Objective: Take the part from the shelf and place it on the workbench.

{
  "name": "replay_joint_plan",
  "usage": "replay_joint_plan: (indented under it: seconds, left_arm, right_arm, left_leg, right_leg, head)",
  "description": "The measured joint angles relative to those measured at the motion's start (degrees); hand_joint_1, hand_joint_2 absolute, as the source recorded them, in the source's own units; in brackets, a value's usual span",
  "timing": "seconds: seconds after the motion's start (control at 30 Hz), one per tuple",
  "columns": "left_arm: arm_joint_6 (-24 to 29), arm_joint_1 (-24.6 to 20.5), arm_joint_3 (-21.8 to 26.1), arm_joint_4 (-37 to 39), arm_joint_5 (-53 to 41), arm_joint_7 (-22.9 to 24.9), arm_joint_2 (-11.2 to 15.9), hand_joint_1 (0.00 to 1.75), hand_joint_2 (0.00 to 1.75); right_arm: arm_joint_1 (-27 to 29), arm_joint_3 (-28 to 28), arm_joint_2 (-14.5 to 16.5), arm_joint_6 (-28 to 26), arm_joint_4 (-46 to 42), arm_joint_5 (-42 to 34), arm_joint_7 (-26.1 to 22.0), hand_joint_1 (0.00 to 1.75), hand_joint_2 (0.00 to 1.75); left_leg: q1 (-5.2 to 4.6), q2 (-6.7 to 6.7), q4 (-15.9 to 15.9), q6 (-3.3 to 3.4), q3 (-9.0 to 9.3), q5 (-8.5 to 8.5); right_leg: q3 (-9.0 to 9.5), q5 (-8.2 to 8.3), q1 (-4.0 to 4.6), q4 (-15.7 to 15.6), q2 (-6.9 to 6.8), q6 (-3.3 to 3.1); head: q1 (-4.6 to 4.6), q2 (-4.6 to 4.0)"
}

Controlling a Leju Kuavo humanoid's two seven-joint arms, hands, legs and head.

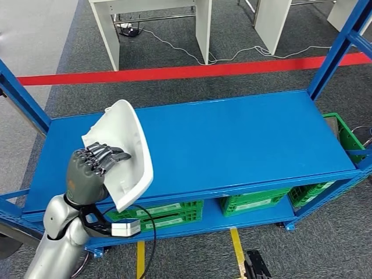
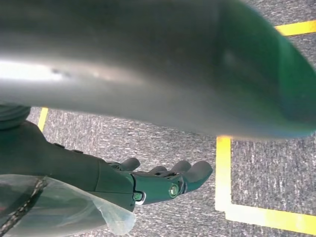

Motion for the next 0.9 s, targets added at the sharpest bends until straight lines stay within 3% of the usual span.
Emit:
replay_joint_plan:
  seconds: [0.07,0.1,0.2,0.23,0.3,0.37,0.4,0.43,0.47,0.5,0.57,0.6,0.67,0.73,0.8,0.9]
  left_arm:
    - [0.0,0.6,1.0,-1.4,0.3,-0.5,-1.0,1.75,1.75]
    - [0.0,0.7,1.4,-2.0,0.5,-0.7,-1.4,1.75,1.75]
    - [0.0,1.2,2.3,-3.0,0.6,-0.8,-2.2,1.75,1.75]
    - [0.0,1.3,2.4,-3.2,0.6,-0.8,-2.4,1.75,1.75]
    - [0.0,1.4,2.7,-3.5,0.7,-0.9,-2.9,1.75,1.75]
    - [0.0,1.6,2.8,-3.7,0.7,-0.9,-3.2,1.75,1.75]
    - [0.0,1.8,2.9,-3.7,0.7,-0.9,-3.3,1.75,1.75]
    - [0.0,1.9,2.9,-3.7,0.7,-0.9,-3.4,1.75,1.75]
    - [0.0,2.0,3.0,-3.7,0.7,-0.9,-3.4,1.75,1.75]
    - [0.0,2.0,3.0,-3.7,0.7,-0.9,-3.5,1.75,1.75]
    - [0.0,2.0,3.0,-3.8,0.7,-0.9,-3.5,1.75,1.75]
    - [-0.1,2.0,3.0,-3.9,0.7,-0.9,-3.5,1.75,1.75]
    - [-0.1,2.0,3.0,-4.1,0.7,-0.9,-3.7,1.75,1.75]
    - [-0.1,2.0,3.1,-4.2,0.7,-0.9,-3.8,1.75,1.75]
    - [-0.1,2.1,3.3,-4.2,0.7,-0.9,-3.7,1.75,1.75]
    - [-0.1,2.2,3.5,-4.2,0.7,-0.9,-3.7,1.75,1.75]
  right_arm:
    - [-0.3,0.0,0.1,0.0,0.0,0.0,-0.1,0.00,0.00]
    - [-0.4,0.0,0.1,0.0,0.1,-0.1,-0.1,0.00,0.00]
    - [-0.5,0.0,0.2,0.0,0.3,-0.1,-0.1,0.00,0.00]
    - [-0.5,0.0,0.2,0.0,0.3,-0.1,-0.1,0.00,0.00]
    - [-0.6,0.0,0.2,0.0,0.4,-0.1,-0.1,0.00,0.00]
    - [-0.6,0.0,0.2,0.0,0.4,-0.1,-0.1,0.00,0.00]
    - [-0.6,0.0,0.2,0.0,0.5,-0.1,-0.1,0.00,0.00]
    - [-0.5,0.0,0.2,0.0,0.5,-0.2,-0.1,0.00,0.00]
    - [-0.5,0.0,0.2,0.0,0.5,-0.2,-0.1,0.00,0.00]
    - [-0.6,0.0,0.2,-0.1,0.5,-0.2,-0.1,0.00,0.00]
    - [-0.8,0.0,0.2,-0.1,0.5,-0.2,-0.2,0.00,0.00]
    - [-0.9,0.0,0.2,-0.1,0.5,-0.2,-0.2,0.00,0.00]
    - [-1.0,0.0,0.2,0.0,0.5,-0.2,-0.2,0.00,0.00]
    - [-0.9,0.0,0.2,0.0,0.6,-0.2,-0.2,0.00,0.00]
    - [-0.9,0.0,0.3,-0.1,0.6,-0.2,-0.2,0.00,0.00]
    - [-0.9,0.0,0.3,-0.1,0.7,-0.2,-0.2,0.00,0.00]
  left_leg:
    - [-0.19,-0.04,-7.4,0.67,3.87,2.60]
    - [-0.31,-0.07,-9.3,0.94,4.76,3.09]
    - [-0.37,-0.08,-10.3,1.62,4.55,3.75]
    - [-0.27,-0.02,-10.6,1.94,4.36,4.21]
    - [-0.03,0.11,-11.1,2.56,3.62,5.25]
    - [-0.18,0.16,-11.1,2.86,2.44,6.10]
    - [-0.27,0.17,-11.0,2.87,1.82,6.55]
    - [-0.34,0.18,-11.0,2.86,1.20,7.00]
    - [-0.38,0.18,-10.9,2.80,0.62,7.42]
    - [-0.40,0.17,-10.9,2.68,0.10,7.83]
    - [-0.47,0.14,-10.6,2.24,-0.78,8.59]
    - [-0.53,0.14,-10.5,1.95,-1.05,8.98]
    - [-0.62,0.14,-10.4,1.35,-1.32,9.76]
    - [-0.58,0.05,-10.4,0.74,-1.59,10.15]
    - [-0.43,-0.06,-8.2,-0.02,-2.56,7.01]
    - [-0.01,-0.07,2.3,-0.93,-4.81,-1.55]
  right_leg:
    - [-0.16,0.20,0.14,0.1,-0.02,0.32]
    - [-0.31,0.38,0.20,0.1,-0.04,0.60]
    - [-0.78,0.89,0.15,0.0,-0.14,1.67]
    - [-1.14,0.33,0.13,0.4,-0.16,1.98]
    - [-2.88,-3.12,0.12,4.2,-0.17,2.42]
    - [-5.48,-7.89,0.11,11.7,-0.20,2.75]
    - [-6.29,-9.35,0.10,14.9,-0.21,2.87]
    - [-6.21,-9.72,0.10,16.3,-0.21,2.93]
    - [-5.06,-9.01,0.10,15.5,-0.22,2.92]
    - [-2.76,-7.48,0.10,12.4,-0.23,2.85]
    - [3.04,-5.30,0.15,3.8,-0.22,2.55]
    - [5.03,-4.81,0.21,0.7,-0.16,2.33]
    - [5.85,-4.82,0.40,-1.3,0.02,1.88]
    - [4.83,-4.10,0.32,-1.2,-0.10,1.08]
    - [3.93,-2.86,0.12,-1.3,-0.41,0.03]
    - [1.85,-0.92,0.12,-1.2,-0.63,-0.50]
  head:
    - [0.02,0.00]
    - [0.04,0.00]
    - [0.05,0.01]
    - [0.09,0.01]
    - [0.31,0.01]
    - [0.50,0.00]
    - [0.51,0.00]
    - [0.50,0.00]
    - [0.51,0.01]
    - [0.51,0.01]
    - [0.52,0.01]
    - [0.47,0.01]
    - [0.43,0.01]
    - [0.43,0.01]
    - [0.24,0.01]
    - [-0.01,0.01]
